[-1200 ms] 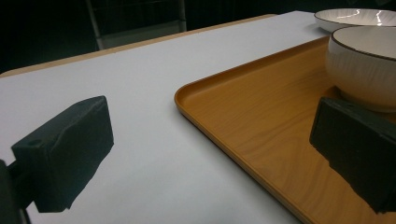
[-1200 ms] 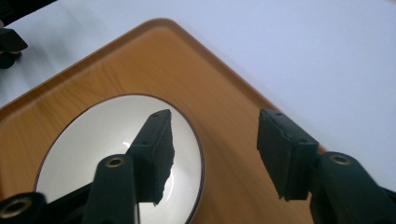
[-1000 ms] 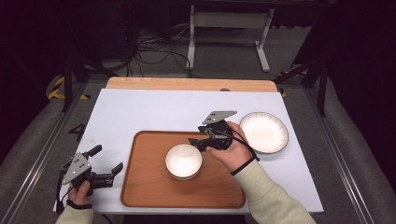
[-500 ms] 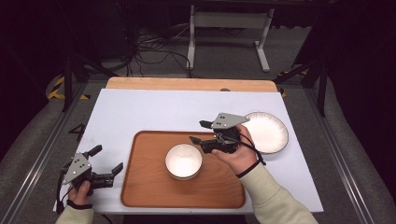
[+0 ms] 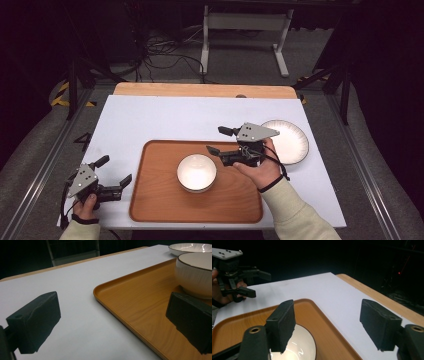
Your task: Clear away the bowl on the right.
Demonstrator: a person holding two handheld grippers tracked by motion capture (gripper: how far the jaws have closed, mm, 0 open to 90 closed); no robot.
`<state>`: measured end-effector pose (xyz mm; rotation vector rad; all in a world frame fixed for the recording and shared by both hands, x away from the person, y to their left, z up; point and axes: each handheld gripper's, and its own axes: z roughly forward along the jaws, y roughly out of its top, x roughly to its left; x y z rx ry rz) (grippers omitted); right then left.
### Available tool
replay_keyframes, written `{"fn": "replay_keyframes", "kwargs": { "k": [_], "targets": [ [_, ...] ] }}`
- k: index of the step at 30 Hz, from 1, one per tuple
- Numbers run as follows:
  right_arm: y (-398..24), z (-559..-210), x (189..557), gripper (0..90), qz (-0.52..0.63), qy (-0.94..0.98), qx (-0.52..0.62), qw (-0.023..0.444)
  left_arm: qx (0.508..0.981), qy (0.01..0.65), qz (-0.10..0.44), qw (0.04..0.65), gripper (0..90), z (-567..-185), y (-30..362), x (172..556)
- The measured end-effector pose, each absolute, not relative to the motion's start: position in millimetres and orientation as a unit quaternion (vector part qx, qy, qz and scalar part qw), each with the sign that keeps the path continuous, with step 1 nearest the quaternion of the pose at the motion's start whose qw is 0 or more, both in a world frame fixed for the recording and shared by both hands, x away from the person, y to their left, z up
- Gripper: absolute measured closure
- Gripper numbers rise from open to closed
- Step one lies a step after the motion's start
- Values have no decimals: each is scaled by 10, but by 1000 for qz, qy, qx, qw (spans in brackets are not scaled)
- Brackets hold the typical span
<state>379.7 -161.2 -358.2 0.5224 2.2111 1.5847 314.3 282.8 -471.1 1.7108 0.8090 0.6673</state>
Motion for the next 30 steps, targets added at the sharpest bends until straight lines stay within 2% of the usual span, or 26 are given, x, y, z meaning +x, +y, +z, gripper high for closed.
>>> {"fn": "replay_keyframes", "kwargs": {
  "k": [2, 5, 30],
  "targets": [
    [-1632, -3588, 3792, 202, 572, 780, 175, 183, 719, 340, 281, 537, 3, -4711, 2828, 3142],
    [-1649, -3601, 3792, 187, 580, 775, 172, 183, 719, 339, 282, 537, 4, -4711, 2827, 3142],
    [-2264, -3586, 3759, 166, 572, 760, 215, 221, 722, 337, 281, 535, 3, -4709, 2822, 3142]
  ]
}}
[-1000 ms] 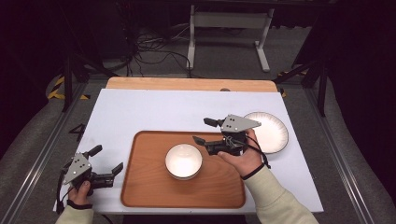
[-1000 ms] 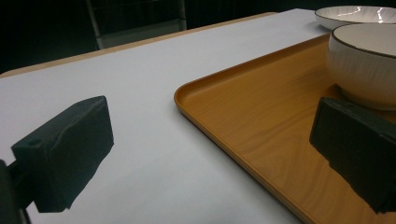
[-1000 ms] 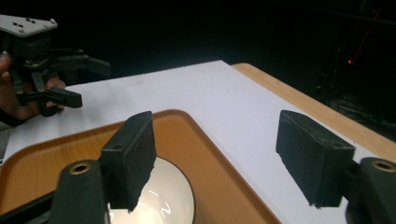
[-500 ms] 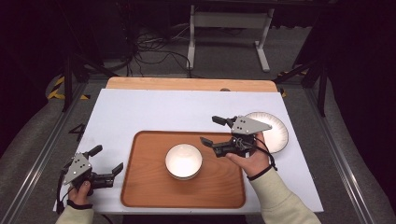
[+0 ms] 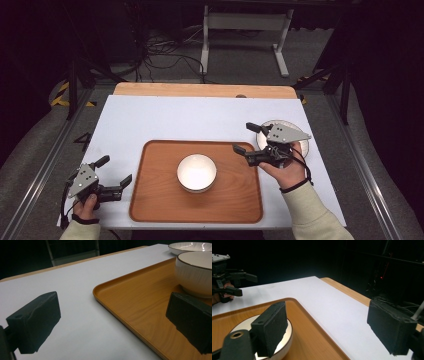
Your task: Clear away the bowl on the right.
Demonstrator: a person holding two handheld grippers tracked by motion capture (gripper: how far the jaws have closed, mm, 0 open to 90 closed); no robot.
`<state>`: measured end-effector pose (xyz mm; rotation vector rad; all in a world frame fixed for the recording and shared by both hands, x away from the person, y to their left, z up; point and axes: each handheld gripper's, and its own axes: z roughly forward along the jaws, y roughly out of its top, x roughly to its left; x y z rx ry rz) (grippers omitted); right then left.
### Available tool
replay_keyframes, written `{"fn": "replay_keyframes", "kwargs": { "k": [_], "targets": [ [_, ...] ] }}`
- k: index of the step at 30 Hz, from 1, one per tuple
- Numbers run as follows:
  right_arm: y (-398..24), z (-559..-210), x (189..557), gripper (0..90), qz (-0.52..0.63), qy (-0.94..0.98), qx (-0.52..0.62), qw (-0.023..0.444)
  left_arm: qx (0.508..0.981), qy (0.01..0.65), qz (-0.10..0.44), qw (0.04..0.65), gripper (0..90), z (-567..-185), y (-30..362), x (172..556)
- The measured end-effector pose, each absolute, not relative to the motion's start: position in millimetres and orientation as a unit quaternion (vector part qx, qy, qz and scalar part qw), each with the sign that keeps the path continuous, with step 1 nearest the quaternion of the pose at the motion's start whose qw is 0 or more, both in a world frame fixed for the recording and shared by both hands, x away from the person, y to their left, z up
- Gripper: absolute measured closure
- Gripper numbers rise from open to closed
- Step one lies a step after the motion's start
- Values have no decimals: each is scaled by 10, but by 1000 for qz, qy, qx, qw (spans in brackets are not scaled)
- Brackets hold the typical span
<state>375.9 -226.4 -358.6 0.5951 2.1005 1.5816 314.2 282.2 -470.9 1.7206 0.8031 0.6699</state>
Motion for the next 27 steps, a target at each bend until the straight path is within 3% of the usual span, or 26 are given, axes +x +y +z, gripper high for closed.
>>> {"fn": "replay_keyframes", "kwargs": {
  "k": [27],
  "targets": [
    [-2868, -3571, 3704, 149, 569, 737, 262, 255, 723, 336, 281, 534, 4, -4709, 2816, 3141]
  ]
}}
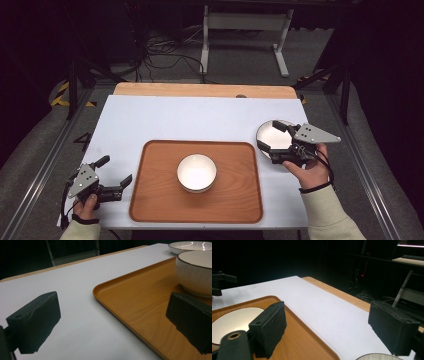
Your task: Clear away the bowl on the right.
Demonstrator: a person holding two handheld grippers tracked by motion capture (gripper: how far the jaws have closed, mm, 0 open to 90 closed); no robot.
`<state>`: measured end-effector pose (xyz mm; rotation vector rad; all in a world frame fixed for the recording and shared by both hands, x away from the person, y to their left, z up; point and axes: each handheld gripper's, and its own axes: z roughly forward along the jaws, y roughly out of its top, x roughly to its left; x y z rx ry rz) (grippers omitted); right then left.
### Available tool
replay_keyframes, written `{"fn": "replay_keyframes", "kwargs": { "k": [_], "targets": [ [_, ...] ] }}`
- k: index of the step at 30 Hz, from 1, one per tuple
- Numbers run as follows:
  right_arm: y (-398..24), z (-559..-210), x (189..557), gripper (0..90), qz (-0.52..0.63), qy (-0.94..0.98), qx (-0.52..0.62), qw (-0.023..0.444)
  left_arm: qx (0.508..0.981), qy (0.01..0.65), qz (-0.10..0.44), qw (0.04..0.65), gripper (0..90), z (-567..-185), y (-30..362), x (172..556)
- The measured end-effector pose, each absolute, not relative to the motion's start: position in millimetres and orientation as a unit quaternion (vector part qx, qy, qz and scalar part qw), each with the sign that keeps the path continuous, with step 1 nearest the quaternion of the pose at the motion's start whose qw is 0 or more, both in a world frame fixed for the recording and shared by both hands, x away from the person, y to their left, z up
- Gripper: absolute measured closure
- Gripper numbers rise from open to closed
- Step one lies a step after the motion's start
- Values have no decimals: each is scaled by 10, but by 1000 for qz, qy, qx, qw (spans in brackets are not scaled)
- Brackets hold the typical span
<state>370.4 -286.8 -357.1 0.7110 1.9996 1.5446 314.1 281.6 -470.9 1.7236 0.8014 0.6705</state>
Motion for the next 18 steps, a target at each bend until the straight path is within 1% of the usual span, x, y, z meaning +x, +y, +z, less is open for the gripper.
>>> {"fn": "replay_keyframes", "kwargs": {
  "k": [18],
  "targets": [
    [-3037, -3961, 3686, 138, 569, 728, 284, 256, 722, 334, 283, 536, 3, -4712, 2813, 3141]
  ]
}}
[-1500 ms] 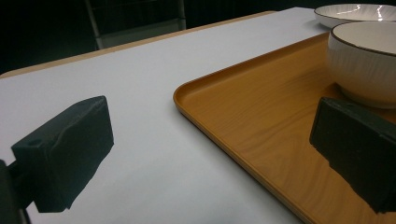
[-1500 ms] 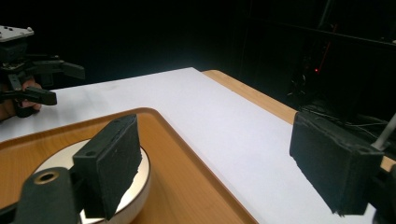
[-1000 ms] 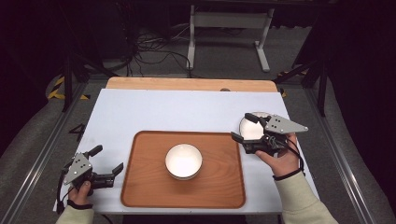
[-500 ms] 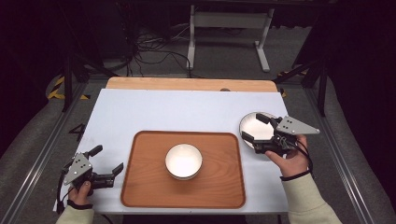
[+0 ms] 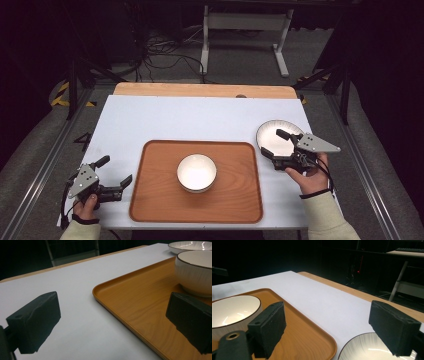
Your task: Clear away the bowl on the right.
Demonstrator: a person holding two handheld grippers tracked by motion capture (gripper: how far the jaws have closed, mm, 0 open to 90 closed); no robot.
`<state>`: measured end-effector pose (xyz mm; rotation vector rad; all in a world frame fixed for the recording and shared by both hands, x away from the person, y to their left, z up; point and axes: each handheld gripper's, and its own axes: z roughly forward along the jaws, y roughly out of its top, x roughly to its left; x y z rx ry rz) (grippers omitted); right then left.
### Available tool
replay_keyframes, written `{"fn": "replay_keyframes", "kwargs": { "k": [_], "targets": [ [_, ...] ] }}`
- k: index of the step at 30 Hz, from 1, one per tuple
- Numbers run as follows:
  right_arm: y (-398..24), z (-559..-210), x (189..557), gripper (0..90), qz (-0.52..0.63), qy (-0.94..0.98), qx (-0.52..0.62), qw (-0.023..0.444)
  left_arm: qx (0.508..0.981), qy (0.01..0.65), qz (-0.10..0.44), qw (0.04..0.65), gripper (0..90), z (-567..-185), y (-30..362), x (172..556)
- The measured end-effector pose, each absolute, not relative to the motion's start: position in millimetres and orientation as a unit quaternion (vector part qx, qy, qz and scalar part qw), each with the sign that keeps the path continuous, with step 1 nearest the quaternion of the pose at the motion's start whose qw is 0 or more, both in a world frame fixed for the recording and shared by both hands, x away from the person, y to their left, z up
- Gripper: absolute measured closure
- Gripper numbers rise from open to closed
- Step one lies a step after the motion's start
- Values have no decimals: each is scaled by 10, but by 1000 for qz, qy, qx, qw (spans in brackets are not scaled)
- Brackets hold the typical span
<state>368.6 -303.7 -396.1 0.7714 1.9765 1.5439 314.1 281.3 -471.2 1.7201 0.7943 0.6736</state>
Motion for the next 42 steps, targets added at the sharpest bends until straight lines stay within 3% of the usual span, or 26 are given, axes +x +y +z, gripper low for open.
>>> {"fn": "replay_keyframes", "kwargs": {
  "k": [31, 42],
  "targets": [
    [-3100, -4469, 3649, 126, 559, 728, 314, 241, 724, 332, 282, 535, 3, -4711, 2809, 3141],
    [-3111, -4551, 3631, 37, 559, 724, 327, 236, 724, 332, 282, 535, 3, -4711, 2809, 3141]
  ]
}}
